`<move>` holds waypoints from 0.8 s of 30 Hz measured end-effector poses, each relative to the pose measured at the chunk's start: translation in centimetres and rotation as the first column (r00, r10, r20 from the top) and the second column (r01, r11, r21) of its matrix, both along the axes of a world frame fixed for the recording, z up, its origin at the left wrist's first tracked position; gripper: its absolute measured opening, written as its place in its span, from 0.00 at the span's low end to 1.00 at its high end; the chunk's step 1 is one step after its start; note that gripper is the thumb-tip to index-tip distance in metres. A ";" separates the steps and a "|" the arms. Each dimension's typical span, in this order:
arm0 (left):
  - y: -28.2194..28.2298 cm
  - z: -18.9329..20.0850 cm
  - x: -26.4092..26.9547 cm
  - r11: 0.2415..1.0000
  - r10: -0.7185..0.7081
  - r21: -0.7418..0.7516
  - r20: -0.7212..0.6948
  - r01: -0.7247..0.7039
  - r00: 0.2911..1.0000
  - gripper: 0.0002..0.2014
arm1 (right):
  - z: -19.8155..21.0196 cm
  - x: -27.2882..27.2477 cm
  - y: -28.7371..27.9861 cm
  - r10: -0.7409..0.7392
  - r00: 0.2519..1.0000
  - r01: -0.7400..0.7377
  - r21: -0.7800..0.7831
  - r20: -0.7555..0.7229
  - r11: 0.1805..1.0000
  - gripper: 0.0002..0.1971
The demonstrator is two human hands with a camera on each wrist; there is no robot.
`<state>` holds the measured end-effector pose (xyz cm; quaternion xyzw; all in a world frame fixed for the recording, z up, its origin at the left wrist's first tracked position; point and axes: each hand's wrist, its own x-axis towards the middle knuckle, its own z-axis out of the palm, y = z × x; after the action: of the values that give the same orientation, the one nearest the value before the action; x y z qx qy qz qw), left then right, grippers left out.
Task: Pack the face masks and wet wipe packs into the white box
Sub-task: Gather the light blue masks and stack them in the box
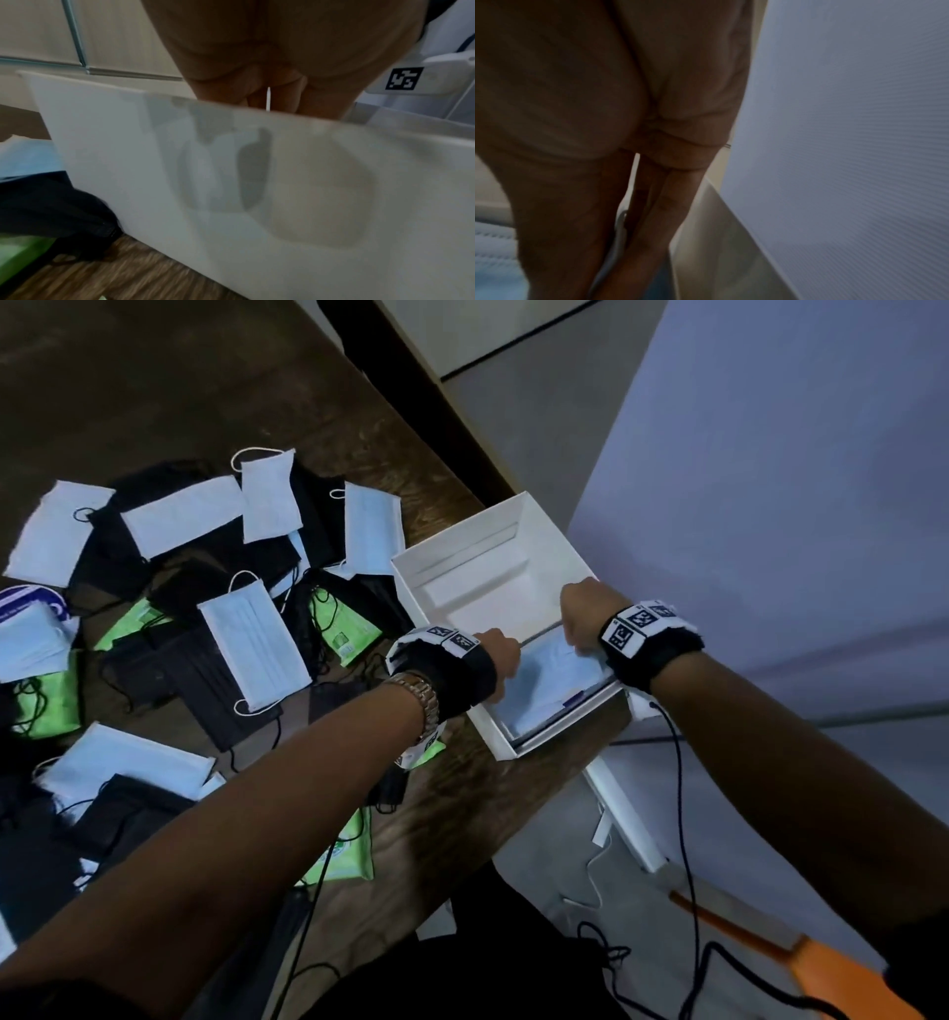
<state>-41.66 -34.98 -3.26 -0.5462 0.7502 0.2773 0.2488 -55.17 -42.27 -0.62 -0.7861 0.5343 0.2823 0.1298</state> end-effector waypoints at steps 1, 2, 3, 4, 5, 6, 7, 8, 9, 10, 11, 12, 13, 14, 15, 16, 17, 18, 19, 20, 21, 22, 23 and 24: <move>0.0 0.1 -0.5 0.997 -0.064 0.044 0.062 0.061 0.996 0.14 | -0.4 0.1 0.1 0.026 0.999 -0.025 0.010 -0.024 1.000 0.20; 0.2 0.2 -1.0 0.990 -0.120 0.079 0.097 0.112 0.988 0.10 | -0.6 0.2 0.2 0.057 0.997 -0.056 0.026 -0.050 0.998 0.21; 0.3 0.2 -1.4 0.981 -0.177 0.093 0.111 0.168 0.978 0.10 | -0.8 0.2 0.4 0.091 0.993 -0.088 0.044 -0.072 0.995 0.20; 0.4 0.0 -1.8 0.971 -0.223 0.124 0.139 0.206 0.965 0.13 | -0.9 0.2 0.5 0.120 0.989 -0.115 0.060 -0.086 0.992 0.19; 0.3 -0.7 -2.1 0.966 -0.231 0.157 0.158 0.207 0.960 0.18 | -1.0 0.0 0.6 0.156 0.984 -0.150 0.068 -0.091 0.986 0.18; 0.1 -0.9 -2.3 0.965 -0.233 0.161 0.176 0.205 0.957 0.20 | -1.0 -0.2 0.8 0.189 0.978 -0.184 0.065 -0.092 0.981 0.17; -0.1 -0.7 -2.4 0.968 -0.234 0.140 0.192 0.210 0.953 0.21 | -1.1 -0.3 0.9 0.216 0.972 -0.211 0.054 -0.097 0.976 0.16; -0.2 -0.8 -2.2 0.969 -0.234 0.128 0.195 0.212 0.952 0.21 | -1.0 -0.4 1.0 0.234 0.967 -0.230 0.041 -0.106 0.972 0.15; -0.5 -0.9 -2.0 0.964 -0.251 0.129 0.167 0.231 0.953 0.21 | -1.0 -0.4 1.1 0.250 0.962 -0.248 0.026 -0.112 0.968 0.14; -0.6 -0.4 -1.7 0.971 -0.230 0.105 0.150 0.216 0.961 0.21 | -0.8 -0.5 1.2 0.254 0.960 -0.255 0.009 -0.115 0.967 0.14; -0.6 0.3 -1.1 0.976 -0.214 0.058 0.142 0.208 0.966 0.21 | -0.8 -0.5 1.2 0.260 0.958 -0.262 -0.004 -0.121 0.965 0.13; -0.4 0.7 -0.6 0.985 -0.173 -0.001 0.086 0.174 0.981 0.20 | -0.6 -0.5 1.3 0.264 0.956 -0.267 -0.011 -0.132 0.964 0.13; -0.5 0.7 -0.3 0.987 -0.150 -0.046 0.085 0.155 0.985 0.19 | -0.4 -0.5 1.4 0.268 0.953 -0.273 -0.013 -0.143 0.962 0.14; -0.3 0.6 -0.2 0.985 -0.131 -0.107 0.053 0.136 0.990 0.17 | -0.2 -0.4 1.5 0.271 0.952 -0.276 -0.019 -0.145 0.961 0.15; -0.1 0.6 -0.2 0.976 -0.157 -0.143 0.071 0.166 0.985 0.19 | 0.0 -0.3 1.5 0.269 0.951 -0.276 -0.022 -0.154 0.961 0.16; 0.1 0.8 -0.2 0.966 -0.197 -0.158 0.053 0.203 0.979 0.23 | 0.2 -0.1 1.5 0.268 0.951 -0.274 -0.023 -0.152 0.961 0.18; 0.2 0.8 -0.4 0.970 -0.214 -0.102 0.085 0.222 0.973 0.28 | 0.5 0.3 1.4 0.262 0.954 -0.266 -0.006 -0.147 0.964 0.19; 0.5 0.6 -0.4 0.974 -0.217 -0.043 0.071 0.221 0.973 0.31 | 0.7 0.7 1.3 0.253 0.960 -0.251 0.032 -0.123 0.968 0.19; 0.6 0.2 -0.6 0.977 -0.213 0.045 0.074 0.210 0.974 0.30 | 0.8 1.1 1.2 0.242 0.966 -0.233 0.100 -0.094 0.967 0.18; 0.9 -0.4 -0.6 0.974 -0.212 0.089 0.024 0.209 0.977 0.27 | 0.7 1.4 1.3 0.244 0.967 -0.227 0.195 -0.068 0.954 0.17; 1.1 -1.0 -0.7 0.965 -0.215 0.155 0.019 0.209 0.976 0.21 | 0.5 1.5 1.5 0.258 0.964 -0.230 0.291 -0.063 0.929 0.17; 1.5 -1.2 -0.8 0.956 -0.226 0.194 0.000 0.222 0.974 0.16 | 0.1 1.5 1.7 0.282 0.957 -0.240 0.368 -0.067 0.899 0.20; 1.9 -1.0 -1.1 0.946 -0.239 0.215 -0.035 0.241 0.970 0.16 | 0.0 1.4 2.1 0.313 0.945 -0.249 0.415 -0.094 0.875 0.22; 2.1 -1.1 -1.2 0.943 -0.247 0.209 -0.077 0.258 0.966 0.20 | -0.3 1.3 2.4 0.342 0.932 -0.257 0.443 -0.121 0.859 0.23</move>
<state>-42.86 -32.91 -4.34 -0.4081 0.7851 0.3370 0.3217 -53.86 -39.92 -0.88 -0.7817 0.3417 0.4831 0.1971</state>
